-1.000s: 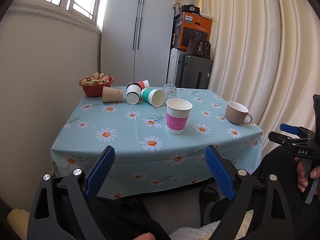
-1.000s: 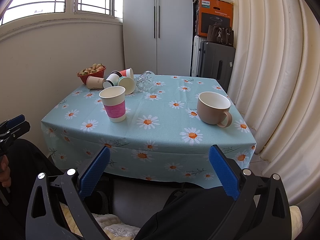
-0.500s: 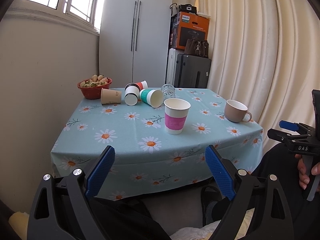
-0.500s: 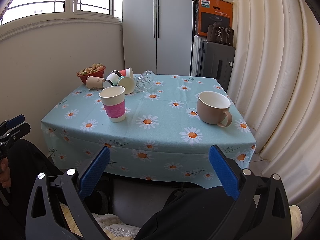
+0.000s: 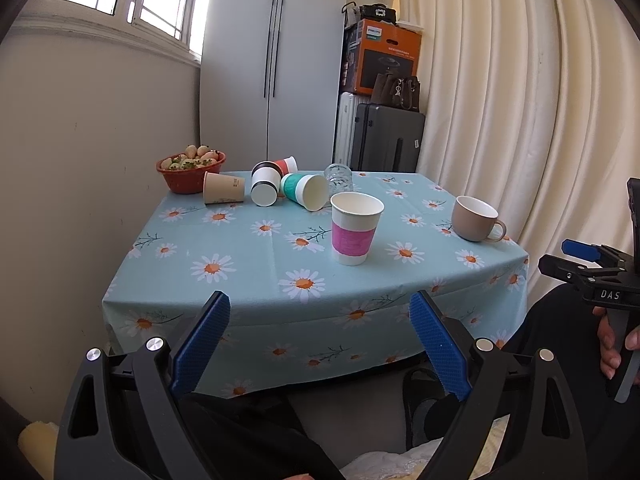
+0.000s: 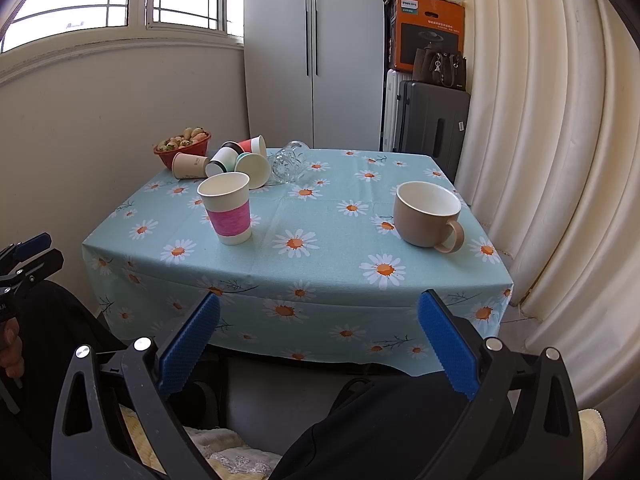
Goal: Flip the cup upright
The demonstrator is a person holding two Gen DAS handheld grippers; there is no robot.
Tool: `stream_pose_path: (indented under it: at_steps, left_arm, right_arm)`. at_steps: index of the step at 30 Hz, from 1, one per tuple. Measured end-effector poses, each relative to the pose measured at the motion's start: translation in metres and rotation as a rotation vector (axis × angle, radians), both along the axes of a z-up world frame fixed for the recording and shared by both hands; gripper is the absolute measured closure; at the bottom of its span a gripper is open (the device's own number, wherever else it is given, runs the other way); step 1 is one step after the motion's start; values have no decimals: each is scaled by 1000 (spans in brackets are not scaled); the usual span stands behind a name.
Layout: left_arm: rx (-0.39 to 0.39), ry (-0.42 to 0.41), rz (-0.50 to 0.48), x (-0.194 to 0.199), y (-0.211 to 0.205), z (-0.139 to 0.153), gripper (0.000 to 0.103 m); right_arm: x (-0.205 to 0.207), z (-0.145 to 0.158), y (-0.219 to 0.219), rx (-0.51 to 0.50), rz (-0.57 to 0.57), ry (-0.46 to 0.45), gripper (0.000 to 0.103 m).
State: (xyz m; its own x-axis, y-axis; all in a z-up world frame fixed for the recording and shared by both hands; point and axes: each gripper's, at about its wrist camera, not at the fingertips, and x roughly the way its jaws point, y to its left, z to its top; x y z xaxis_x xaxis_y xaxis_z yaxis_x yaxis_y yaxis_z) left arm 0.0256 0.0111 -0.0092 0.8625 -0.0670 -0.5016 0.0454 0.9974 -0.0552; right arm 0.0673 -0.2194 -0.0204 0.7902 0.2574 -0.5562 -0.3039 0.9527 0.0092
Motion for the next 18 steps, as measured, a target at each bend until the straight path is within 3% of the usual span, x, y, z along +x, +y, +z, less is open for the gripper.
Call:
stream_pose_path:
  at_steps: [18]
  left_arm:
    - [1, 1, 0, 1, 1, -1, 14]
  right_arm:
    - [1, 0, 0, 1, 0, 1, 5]
